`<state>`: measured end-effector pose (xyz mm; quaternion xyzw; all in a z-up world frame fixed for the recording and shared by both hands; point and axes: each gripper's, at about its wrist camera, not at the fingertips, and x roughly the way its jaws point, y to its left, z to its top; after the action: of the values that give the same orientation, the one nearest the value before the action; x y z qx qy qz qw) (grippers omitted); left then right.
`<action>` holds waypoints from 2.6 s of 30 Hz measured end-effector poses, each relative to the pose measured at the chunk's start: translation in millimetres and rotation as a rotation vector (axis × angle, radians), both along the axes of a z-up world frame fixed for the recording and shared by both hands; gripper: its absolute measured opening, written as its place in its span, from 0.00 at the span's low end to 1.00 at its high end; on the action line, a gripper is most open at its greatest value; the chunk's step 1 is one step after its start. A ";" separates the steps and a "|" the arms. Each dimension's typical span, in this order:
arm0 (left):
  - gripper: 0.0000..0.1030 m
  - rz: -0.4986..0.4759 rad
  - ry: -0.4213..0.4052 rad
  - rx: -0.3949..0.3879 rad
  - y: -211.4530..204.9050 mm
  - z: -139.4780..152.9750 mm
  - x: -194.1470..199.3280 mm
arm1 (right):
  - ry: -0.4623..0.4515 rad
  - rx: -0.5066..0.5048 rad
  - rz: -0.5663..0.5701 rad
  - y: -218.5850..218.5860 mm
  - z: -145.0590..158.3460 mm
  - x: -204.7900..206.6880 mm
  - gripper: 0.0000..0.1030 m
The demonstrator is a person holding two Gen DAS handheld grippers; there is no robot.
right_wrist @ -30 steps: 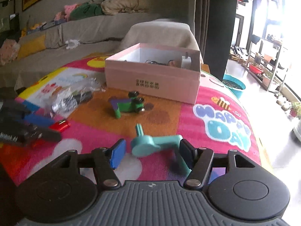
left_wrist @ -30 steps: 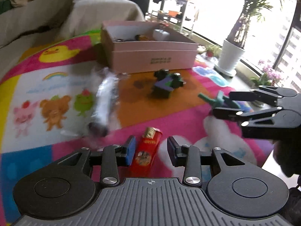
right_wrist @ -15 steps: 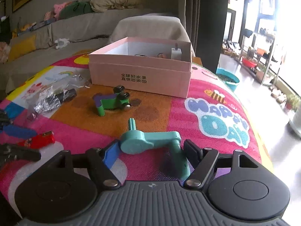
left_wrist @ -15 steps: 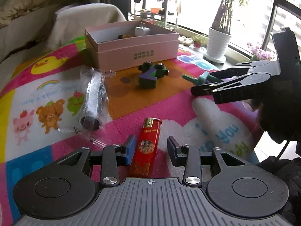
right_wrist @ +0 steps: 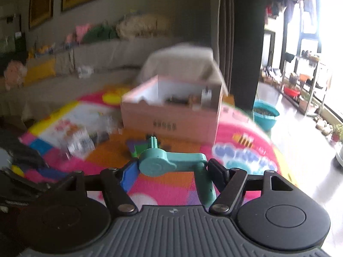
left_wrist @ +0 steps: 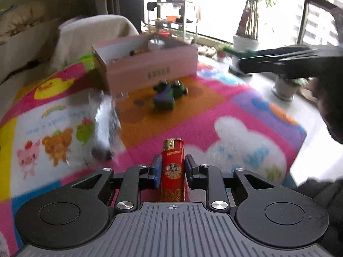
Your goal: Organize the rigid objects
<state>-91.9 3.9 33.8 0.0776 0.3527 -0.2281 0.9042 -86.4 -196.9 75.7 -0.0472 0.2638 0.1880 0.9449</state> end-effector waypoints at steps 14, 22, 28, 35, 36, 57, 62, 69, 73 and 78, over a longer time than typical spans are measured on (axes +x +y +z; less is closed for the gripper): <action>0.26 0.161 -0.168 -0.162 -36.3 66.5 179.4 | -0.116 0.074 -0.059 -27.4 23.9 -9.8 0.68; 0.26 0.226 -0.089 -0.256 -18.1 33.2 187.6 | -0.041 0.070 -0.096 -37.5 3.3 5.4 0.68; 0.26 0.257 -0.161 -0.279 27.6 39.3 101.1 | 0.000 0.089 -0.110 -32.0 4.0 29.2 0.68; 0.26 0.338 -0.117 -0.248 69.3 16.2 42.4 | -0.030 0.071 -0.029 18.0 57.3 115.7 0.68; 0.26 0.341 -0.112 -0.253 75.1 14.6 38.3 | -0.036 0.059 -0.022 31.0 65.9 134.3 0.68; 0.26 0.138 -0.140 -0.254 58.8 9.5 16.0 | 0.029 -0.065 -0.080 52.8 23.8 112.9 0.70; 0.26 0.057 -0.123 -0.162 11.5 11.7 38.4 | 0.110 -0.027 -0.122 15.6 -16.8 61.8 0.70; 0.26 0.044 -0.084 -0.087 -32.3 5.7 72.6 | 0.135 -0.014 -0.151 1.6 -58.3 36.9 0.70; 0.26 0.069 -0.031 -0.092 -43.4 -0.3 93.7 | 0.135 0.026 -0.128 -2.2 -58.1 35.8 0.70; 0.27 0.076 -0.024 -0.026 -58.7 -9.5 109.8 | 0.134 0.029 -0.124 -0.7 -56.7 36.4 0.71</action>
<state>18.0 -54.9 24.3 0.0552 0.3418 -0.1970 0.9172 -50.0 -197.6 19.0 -0.0045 0.3260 0.1355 0.9356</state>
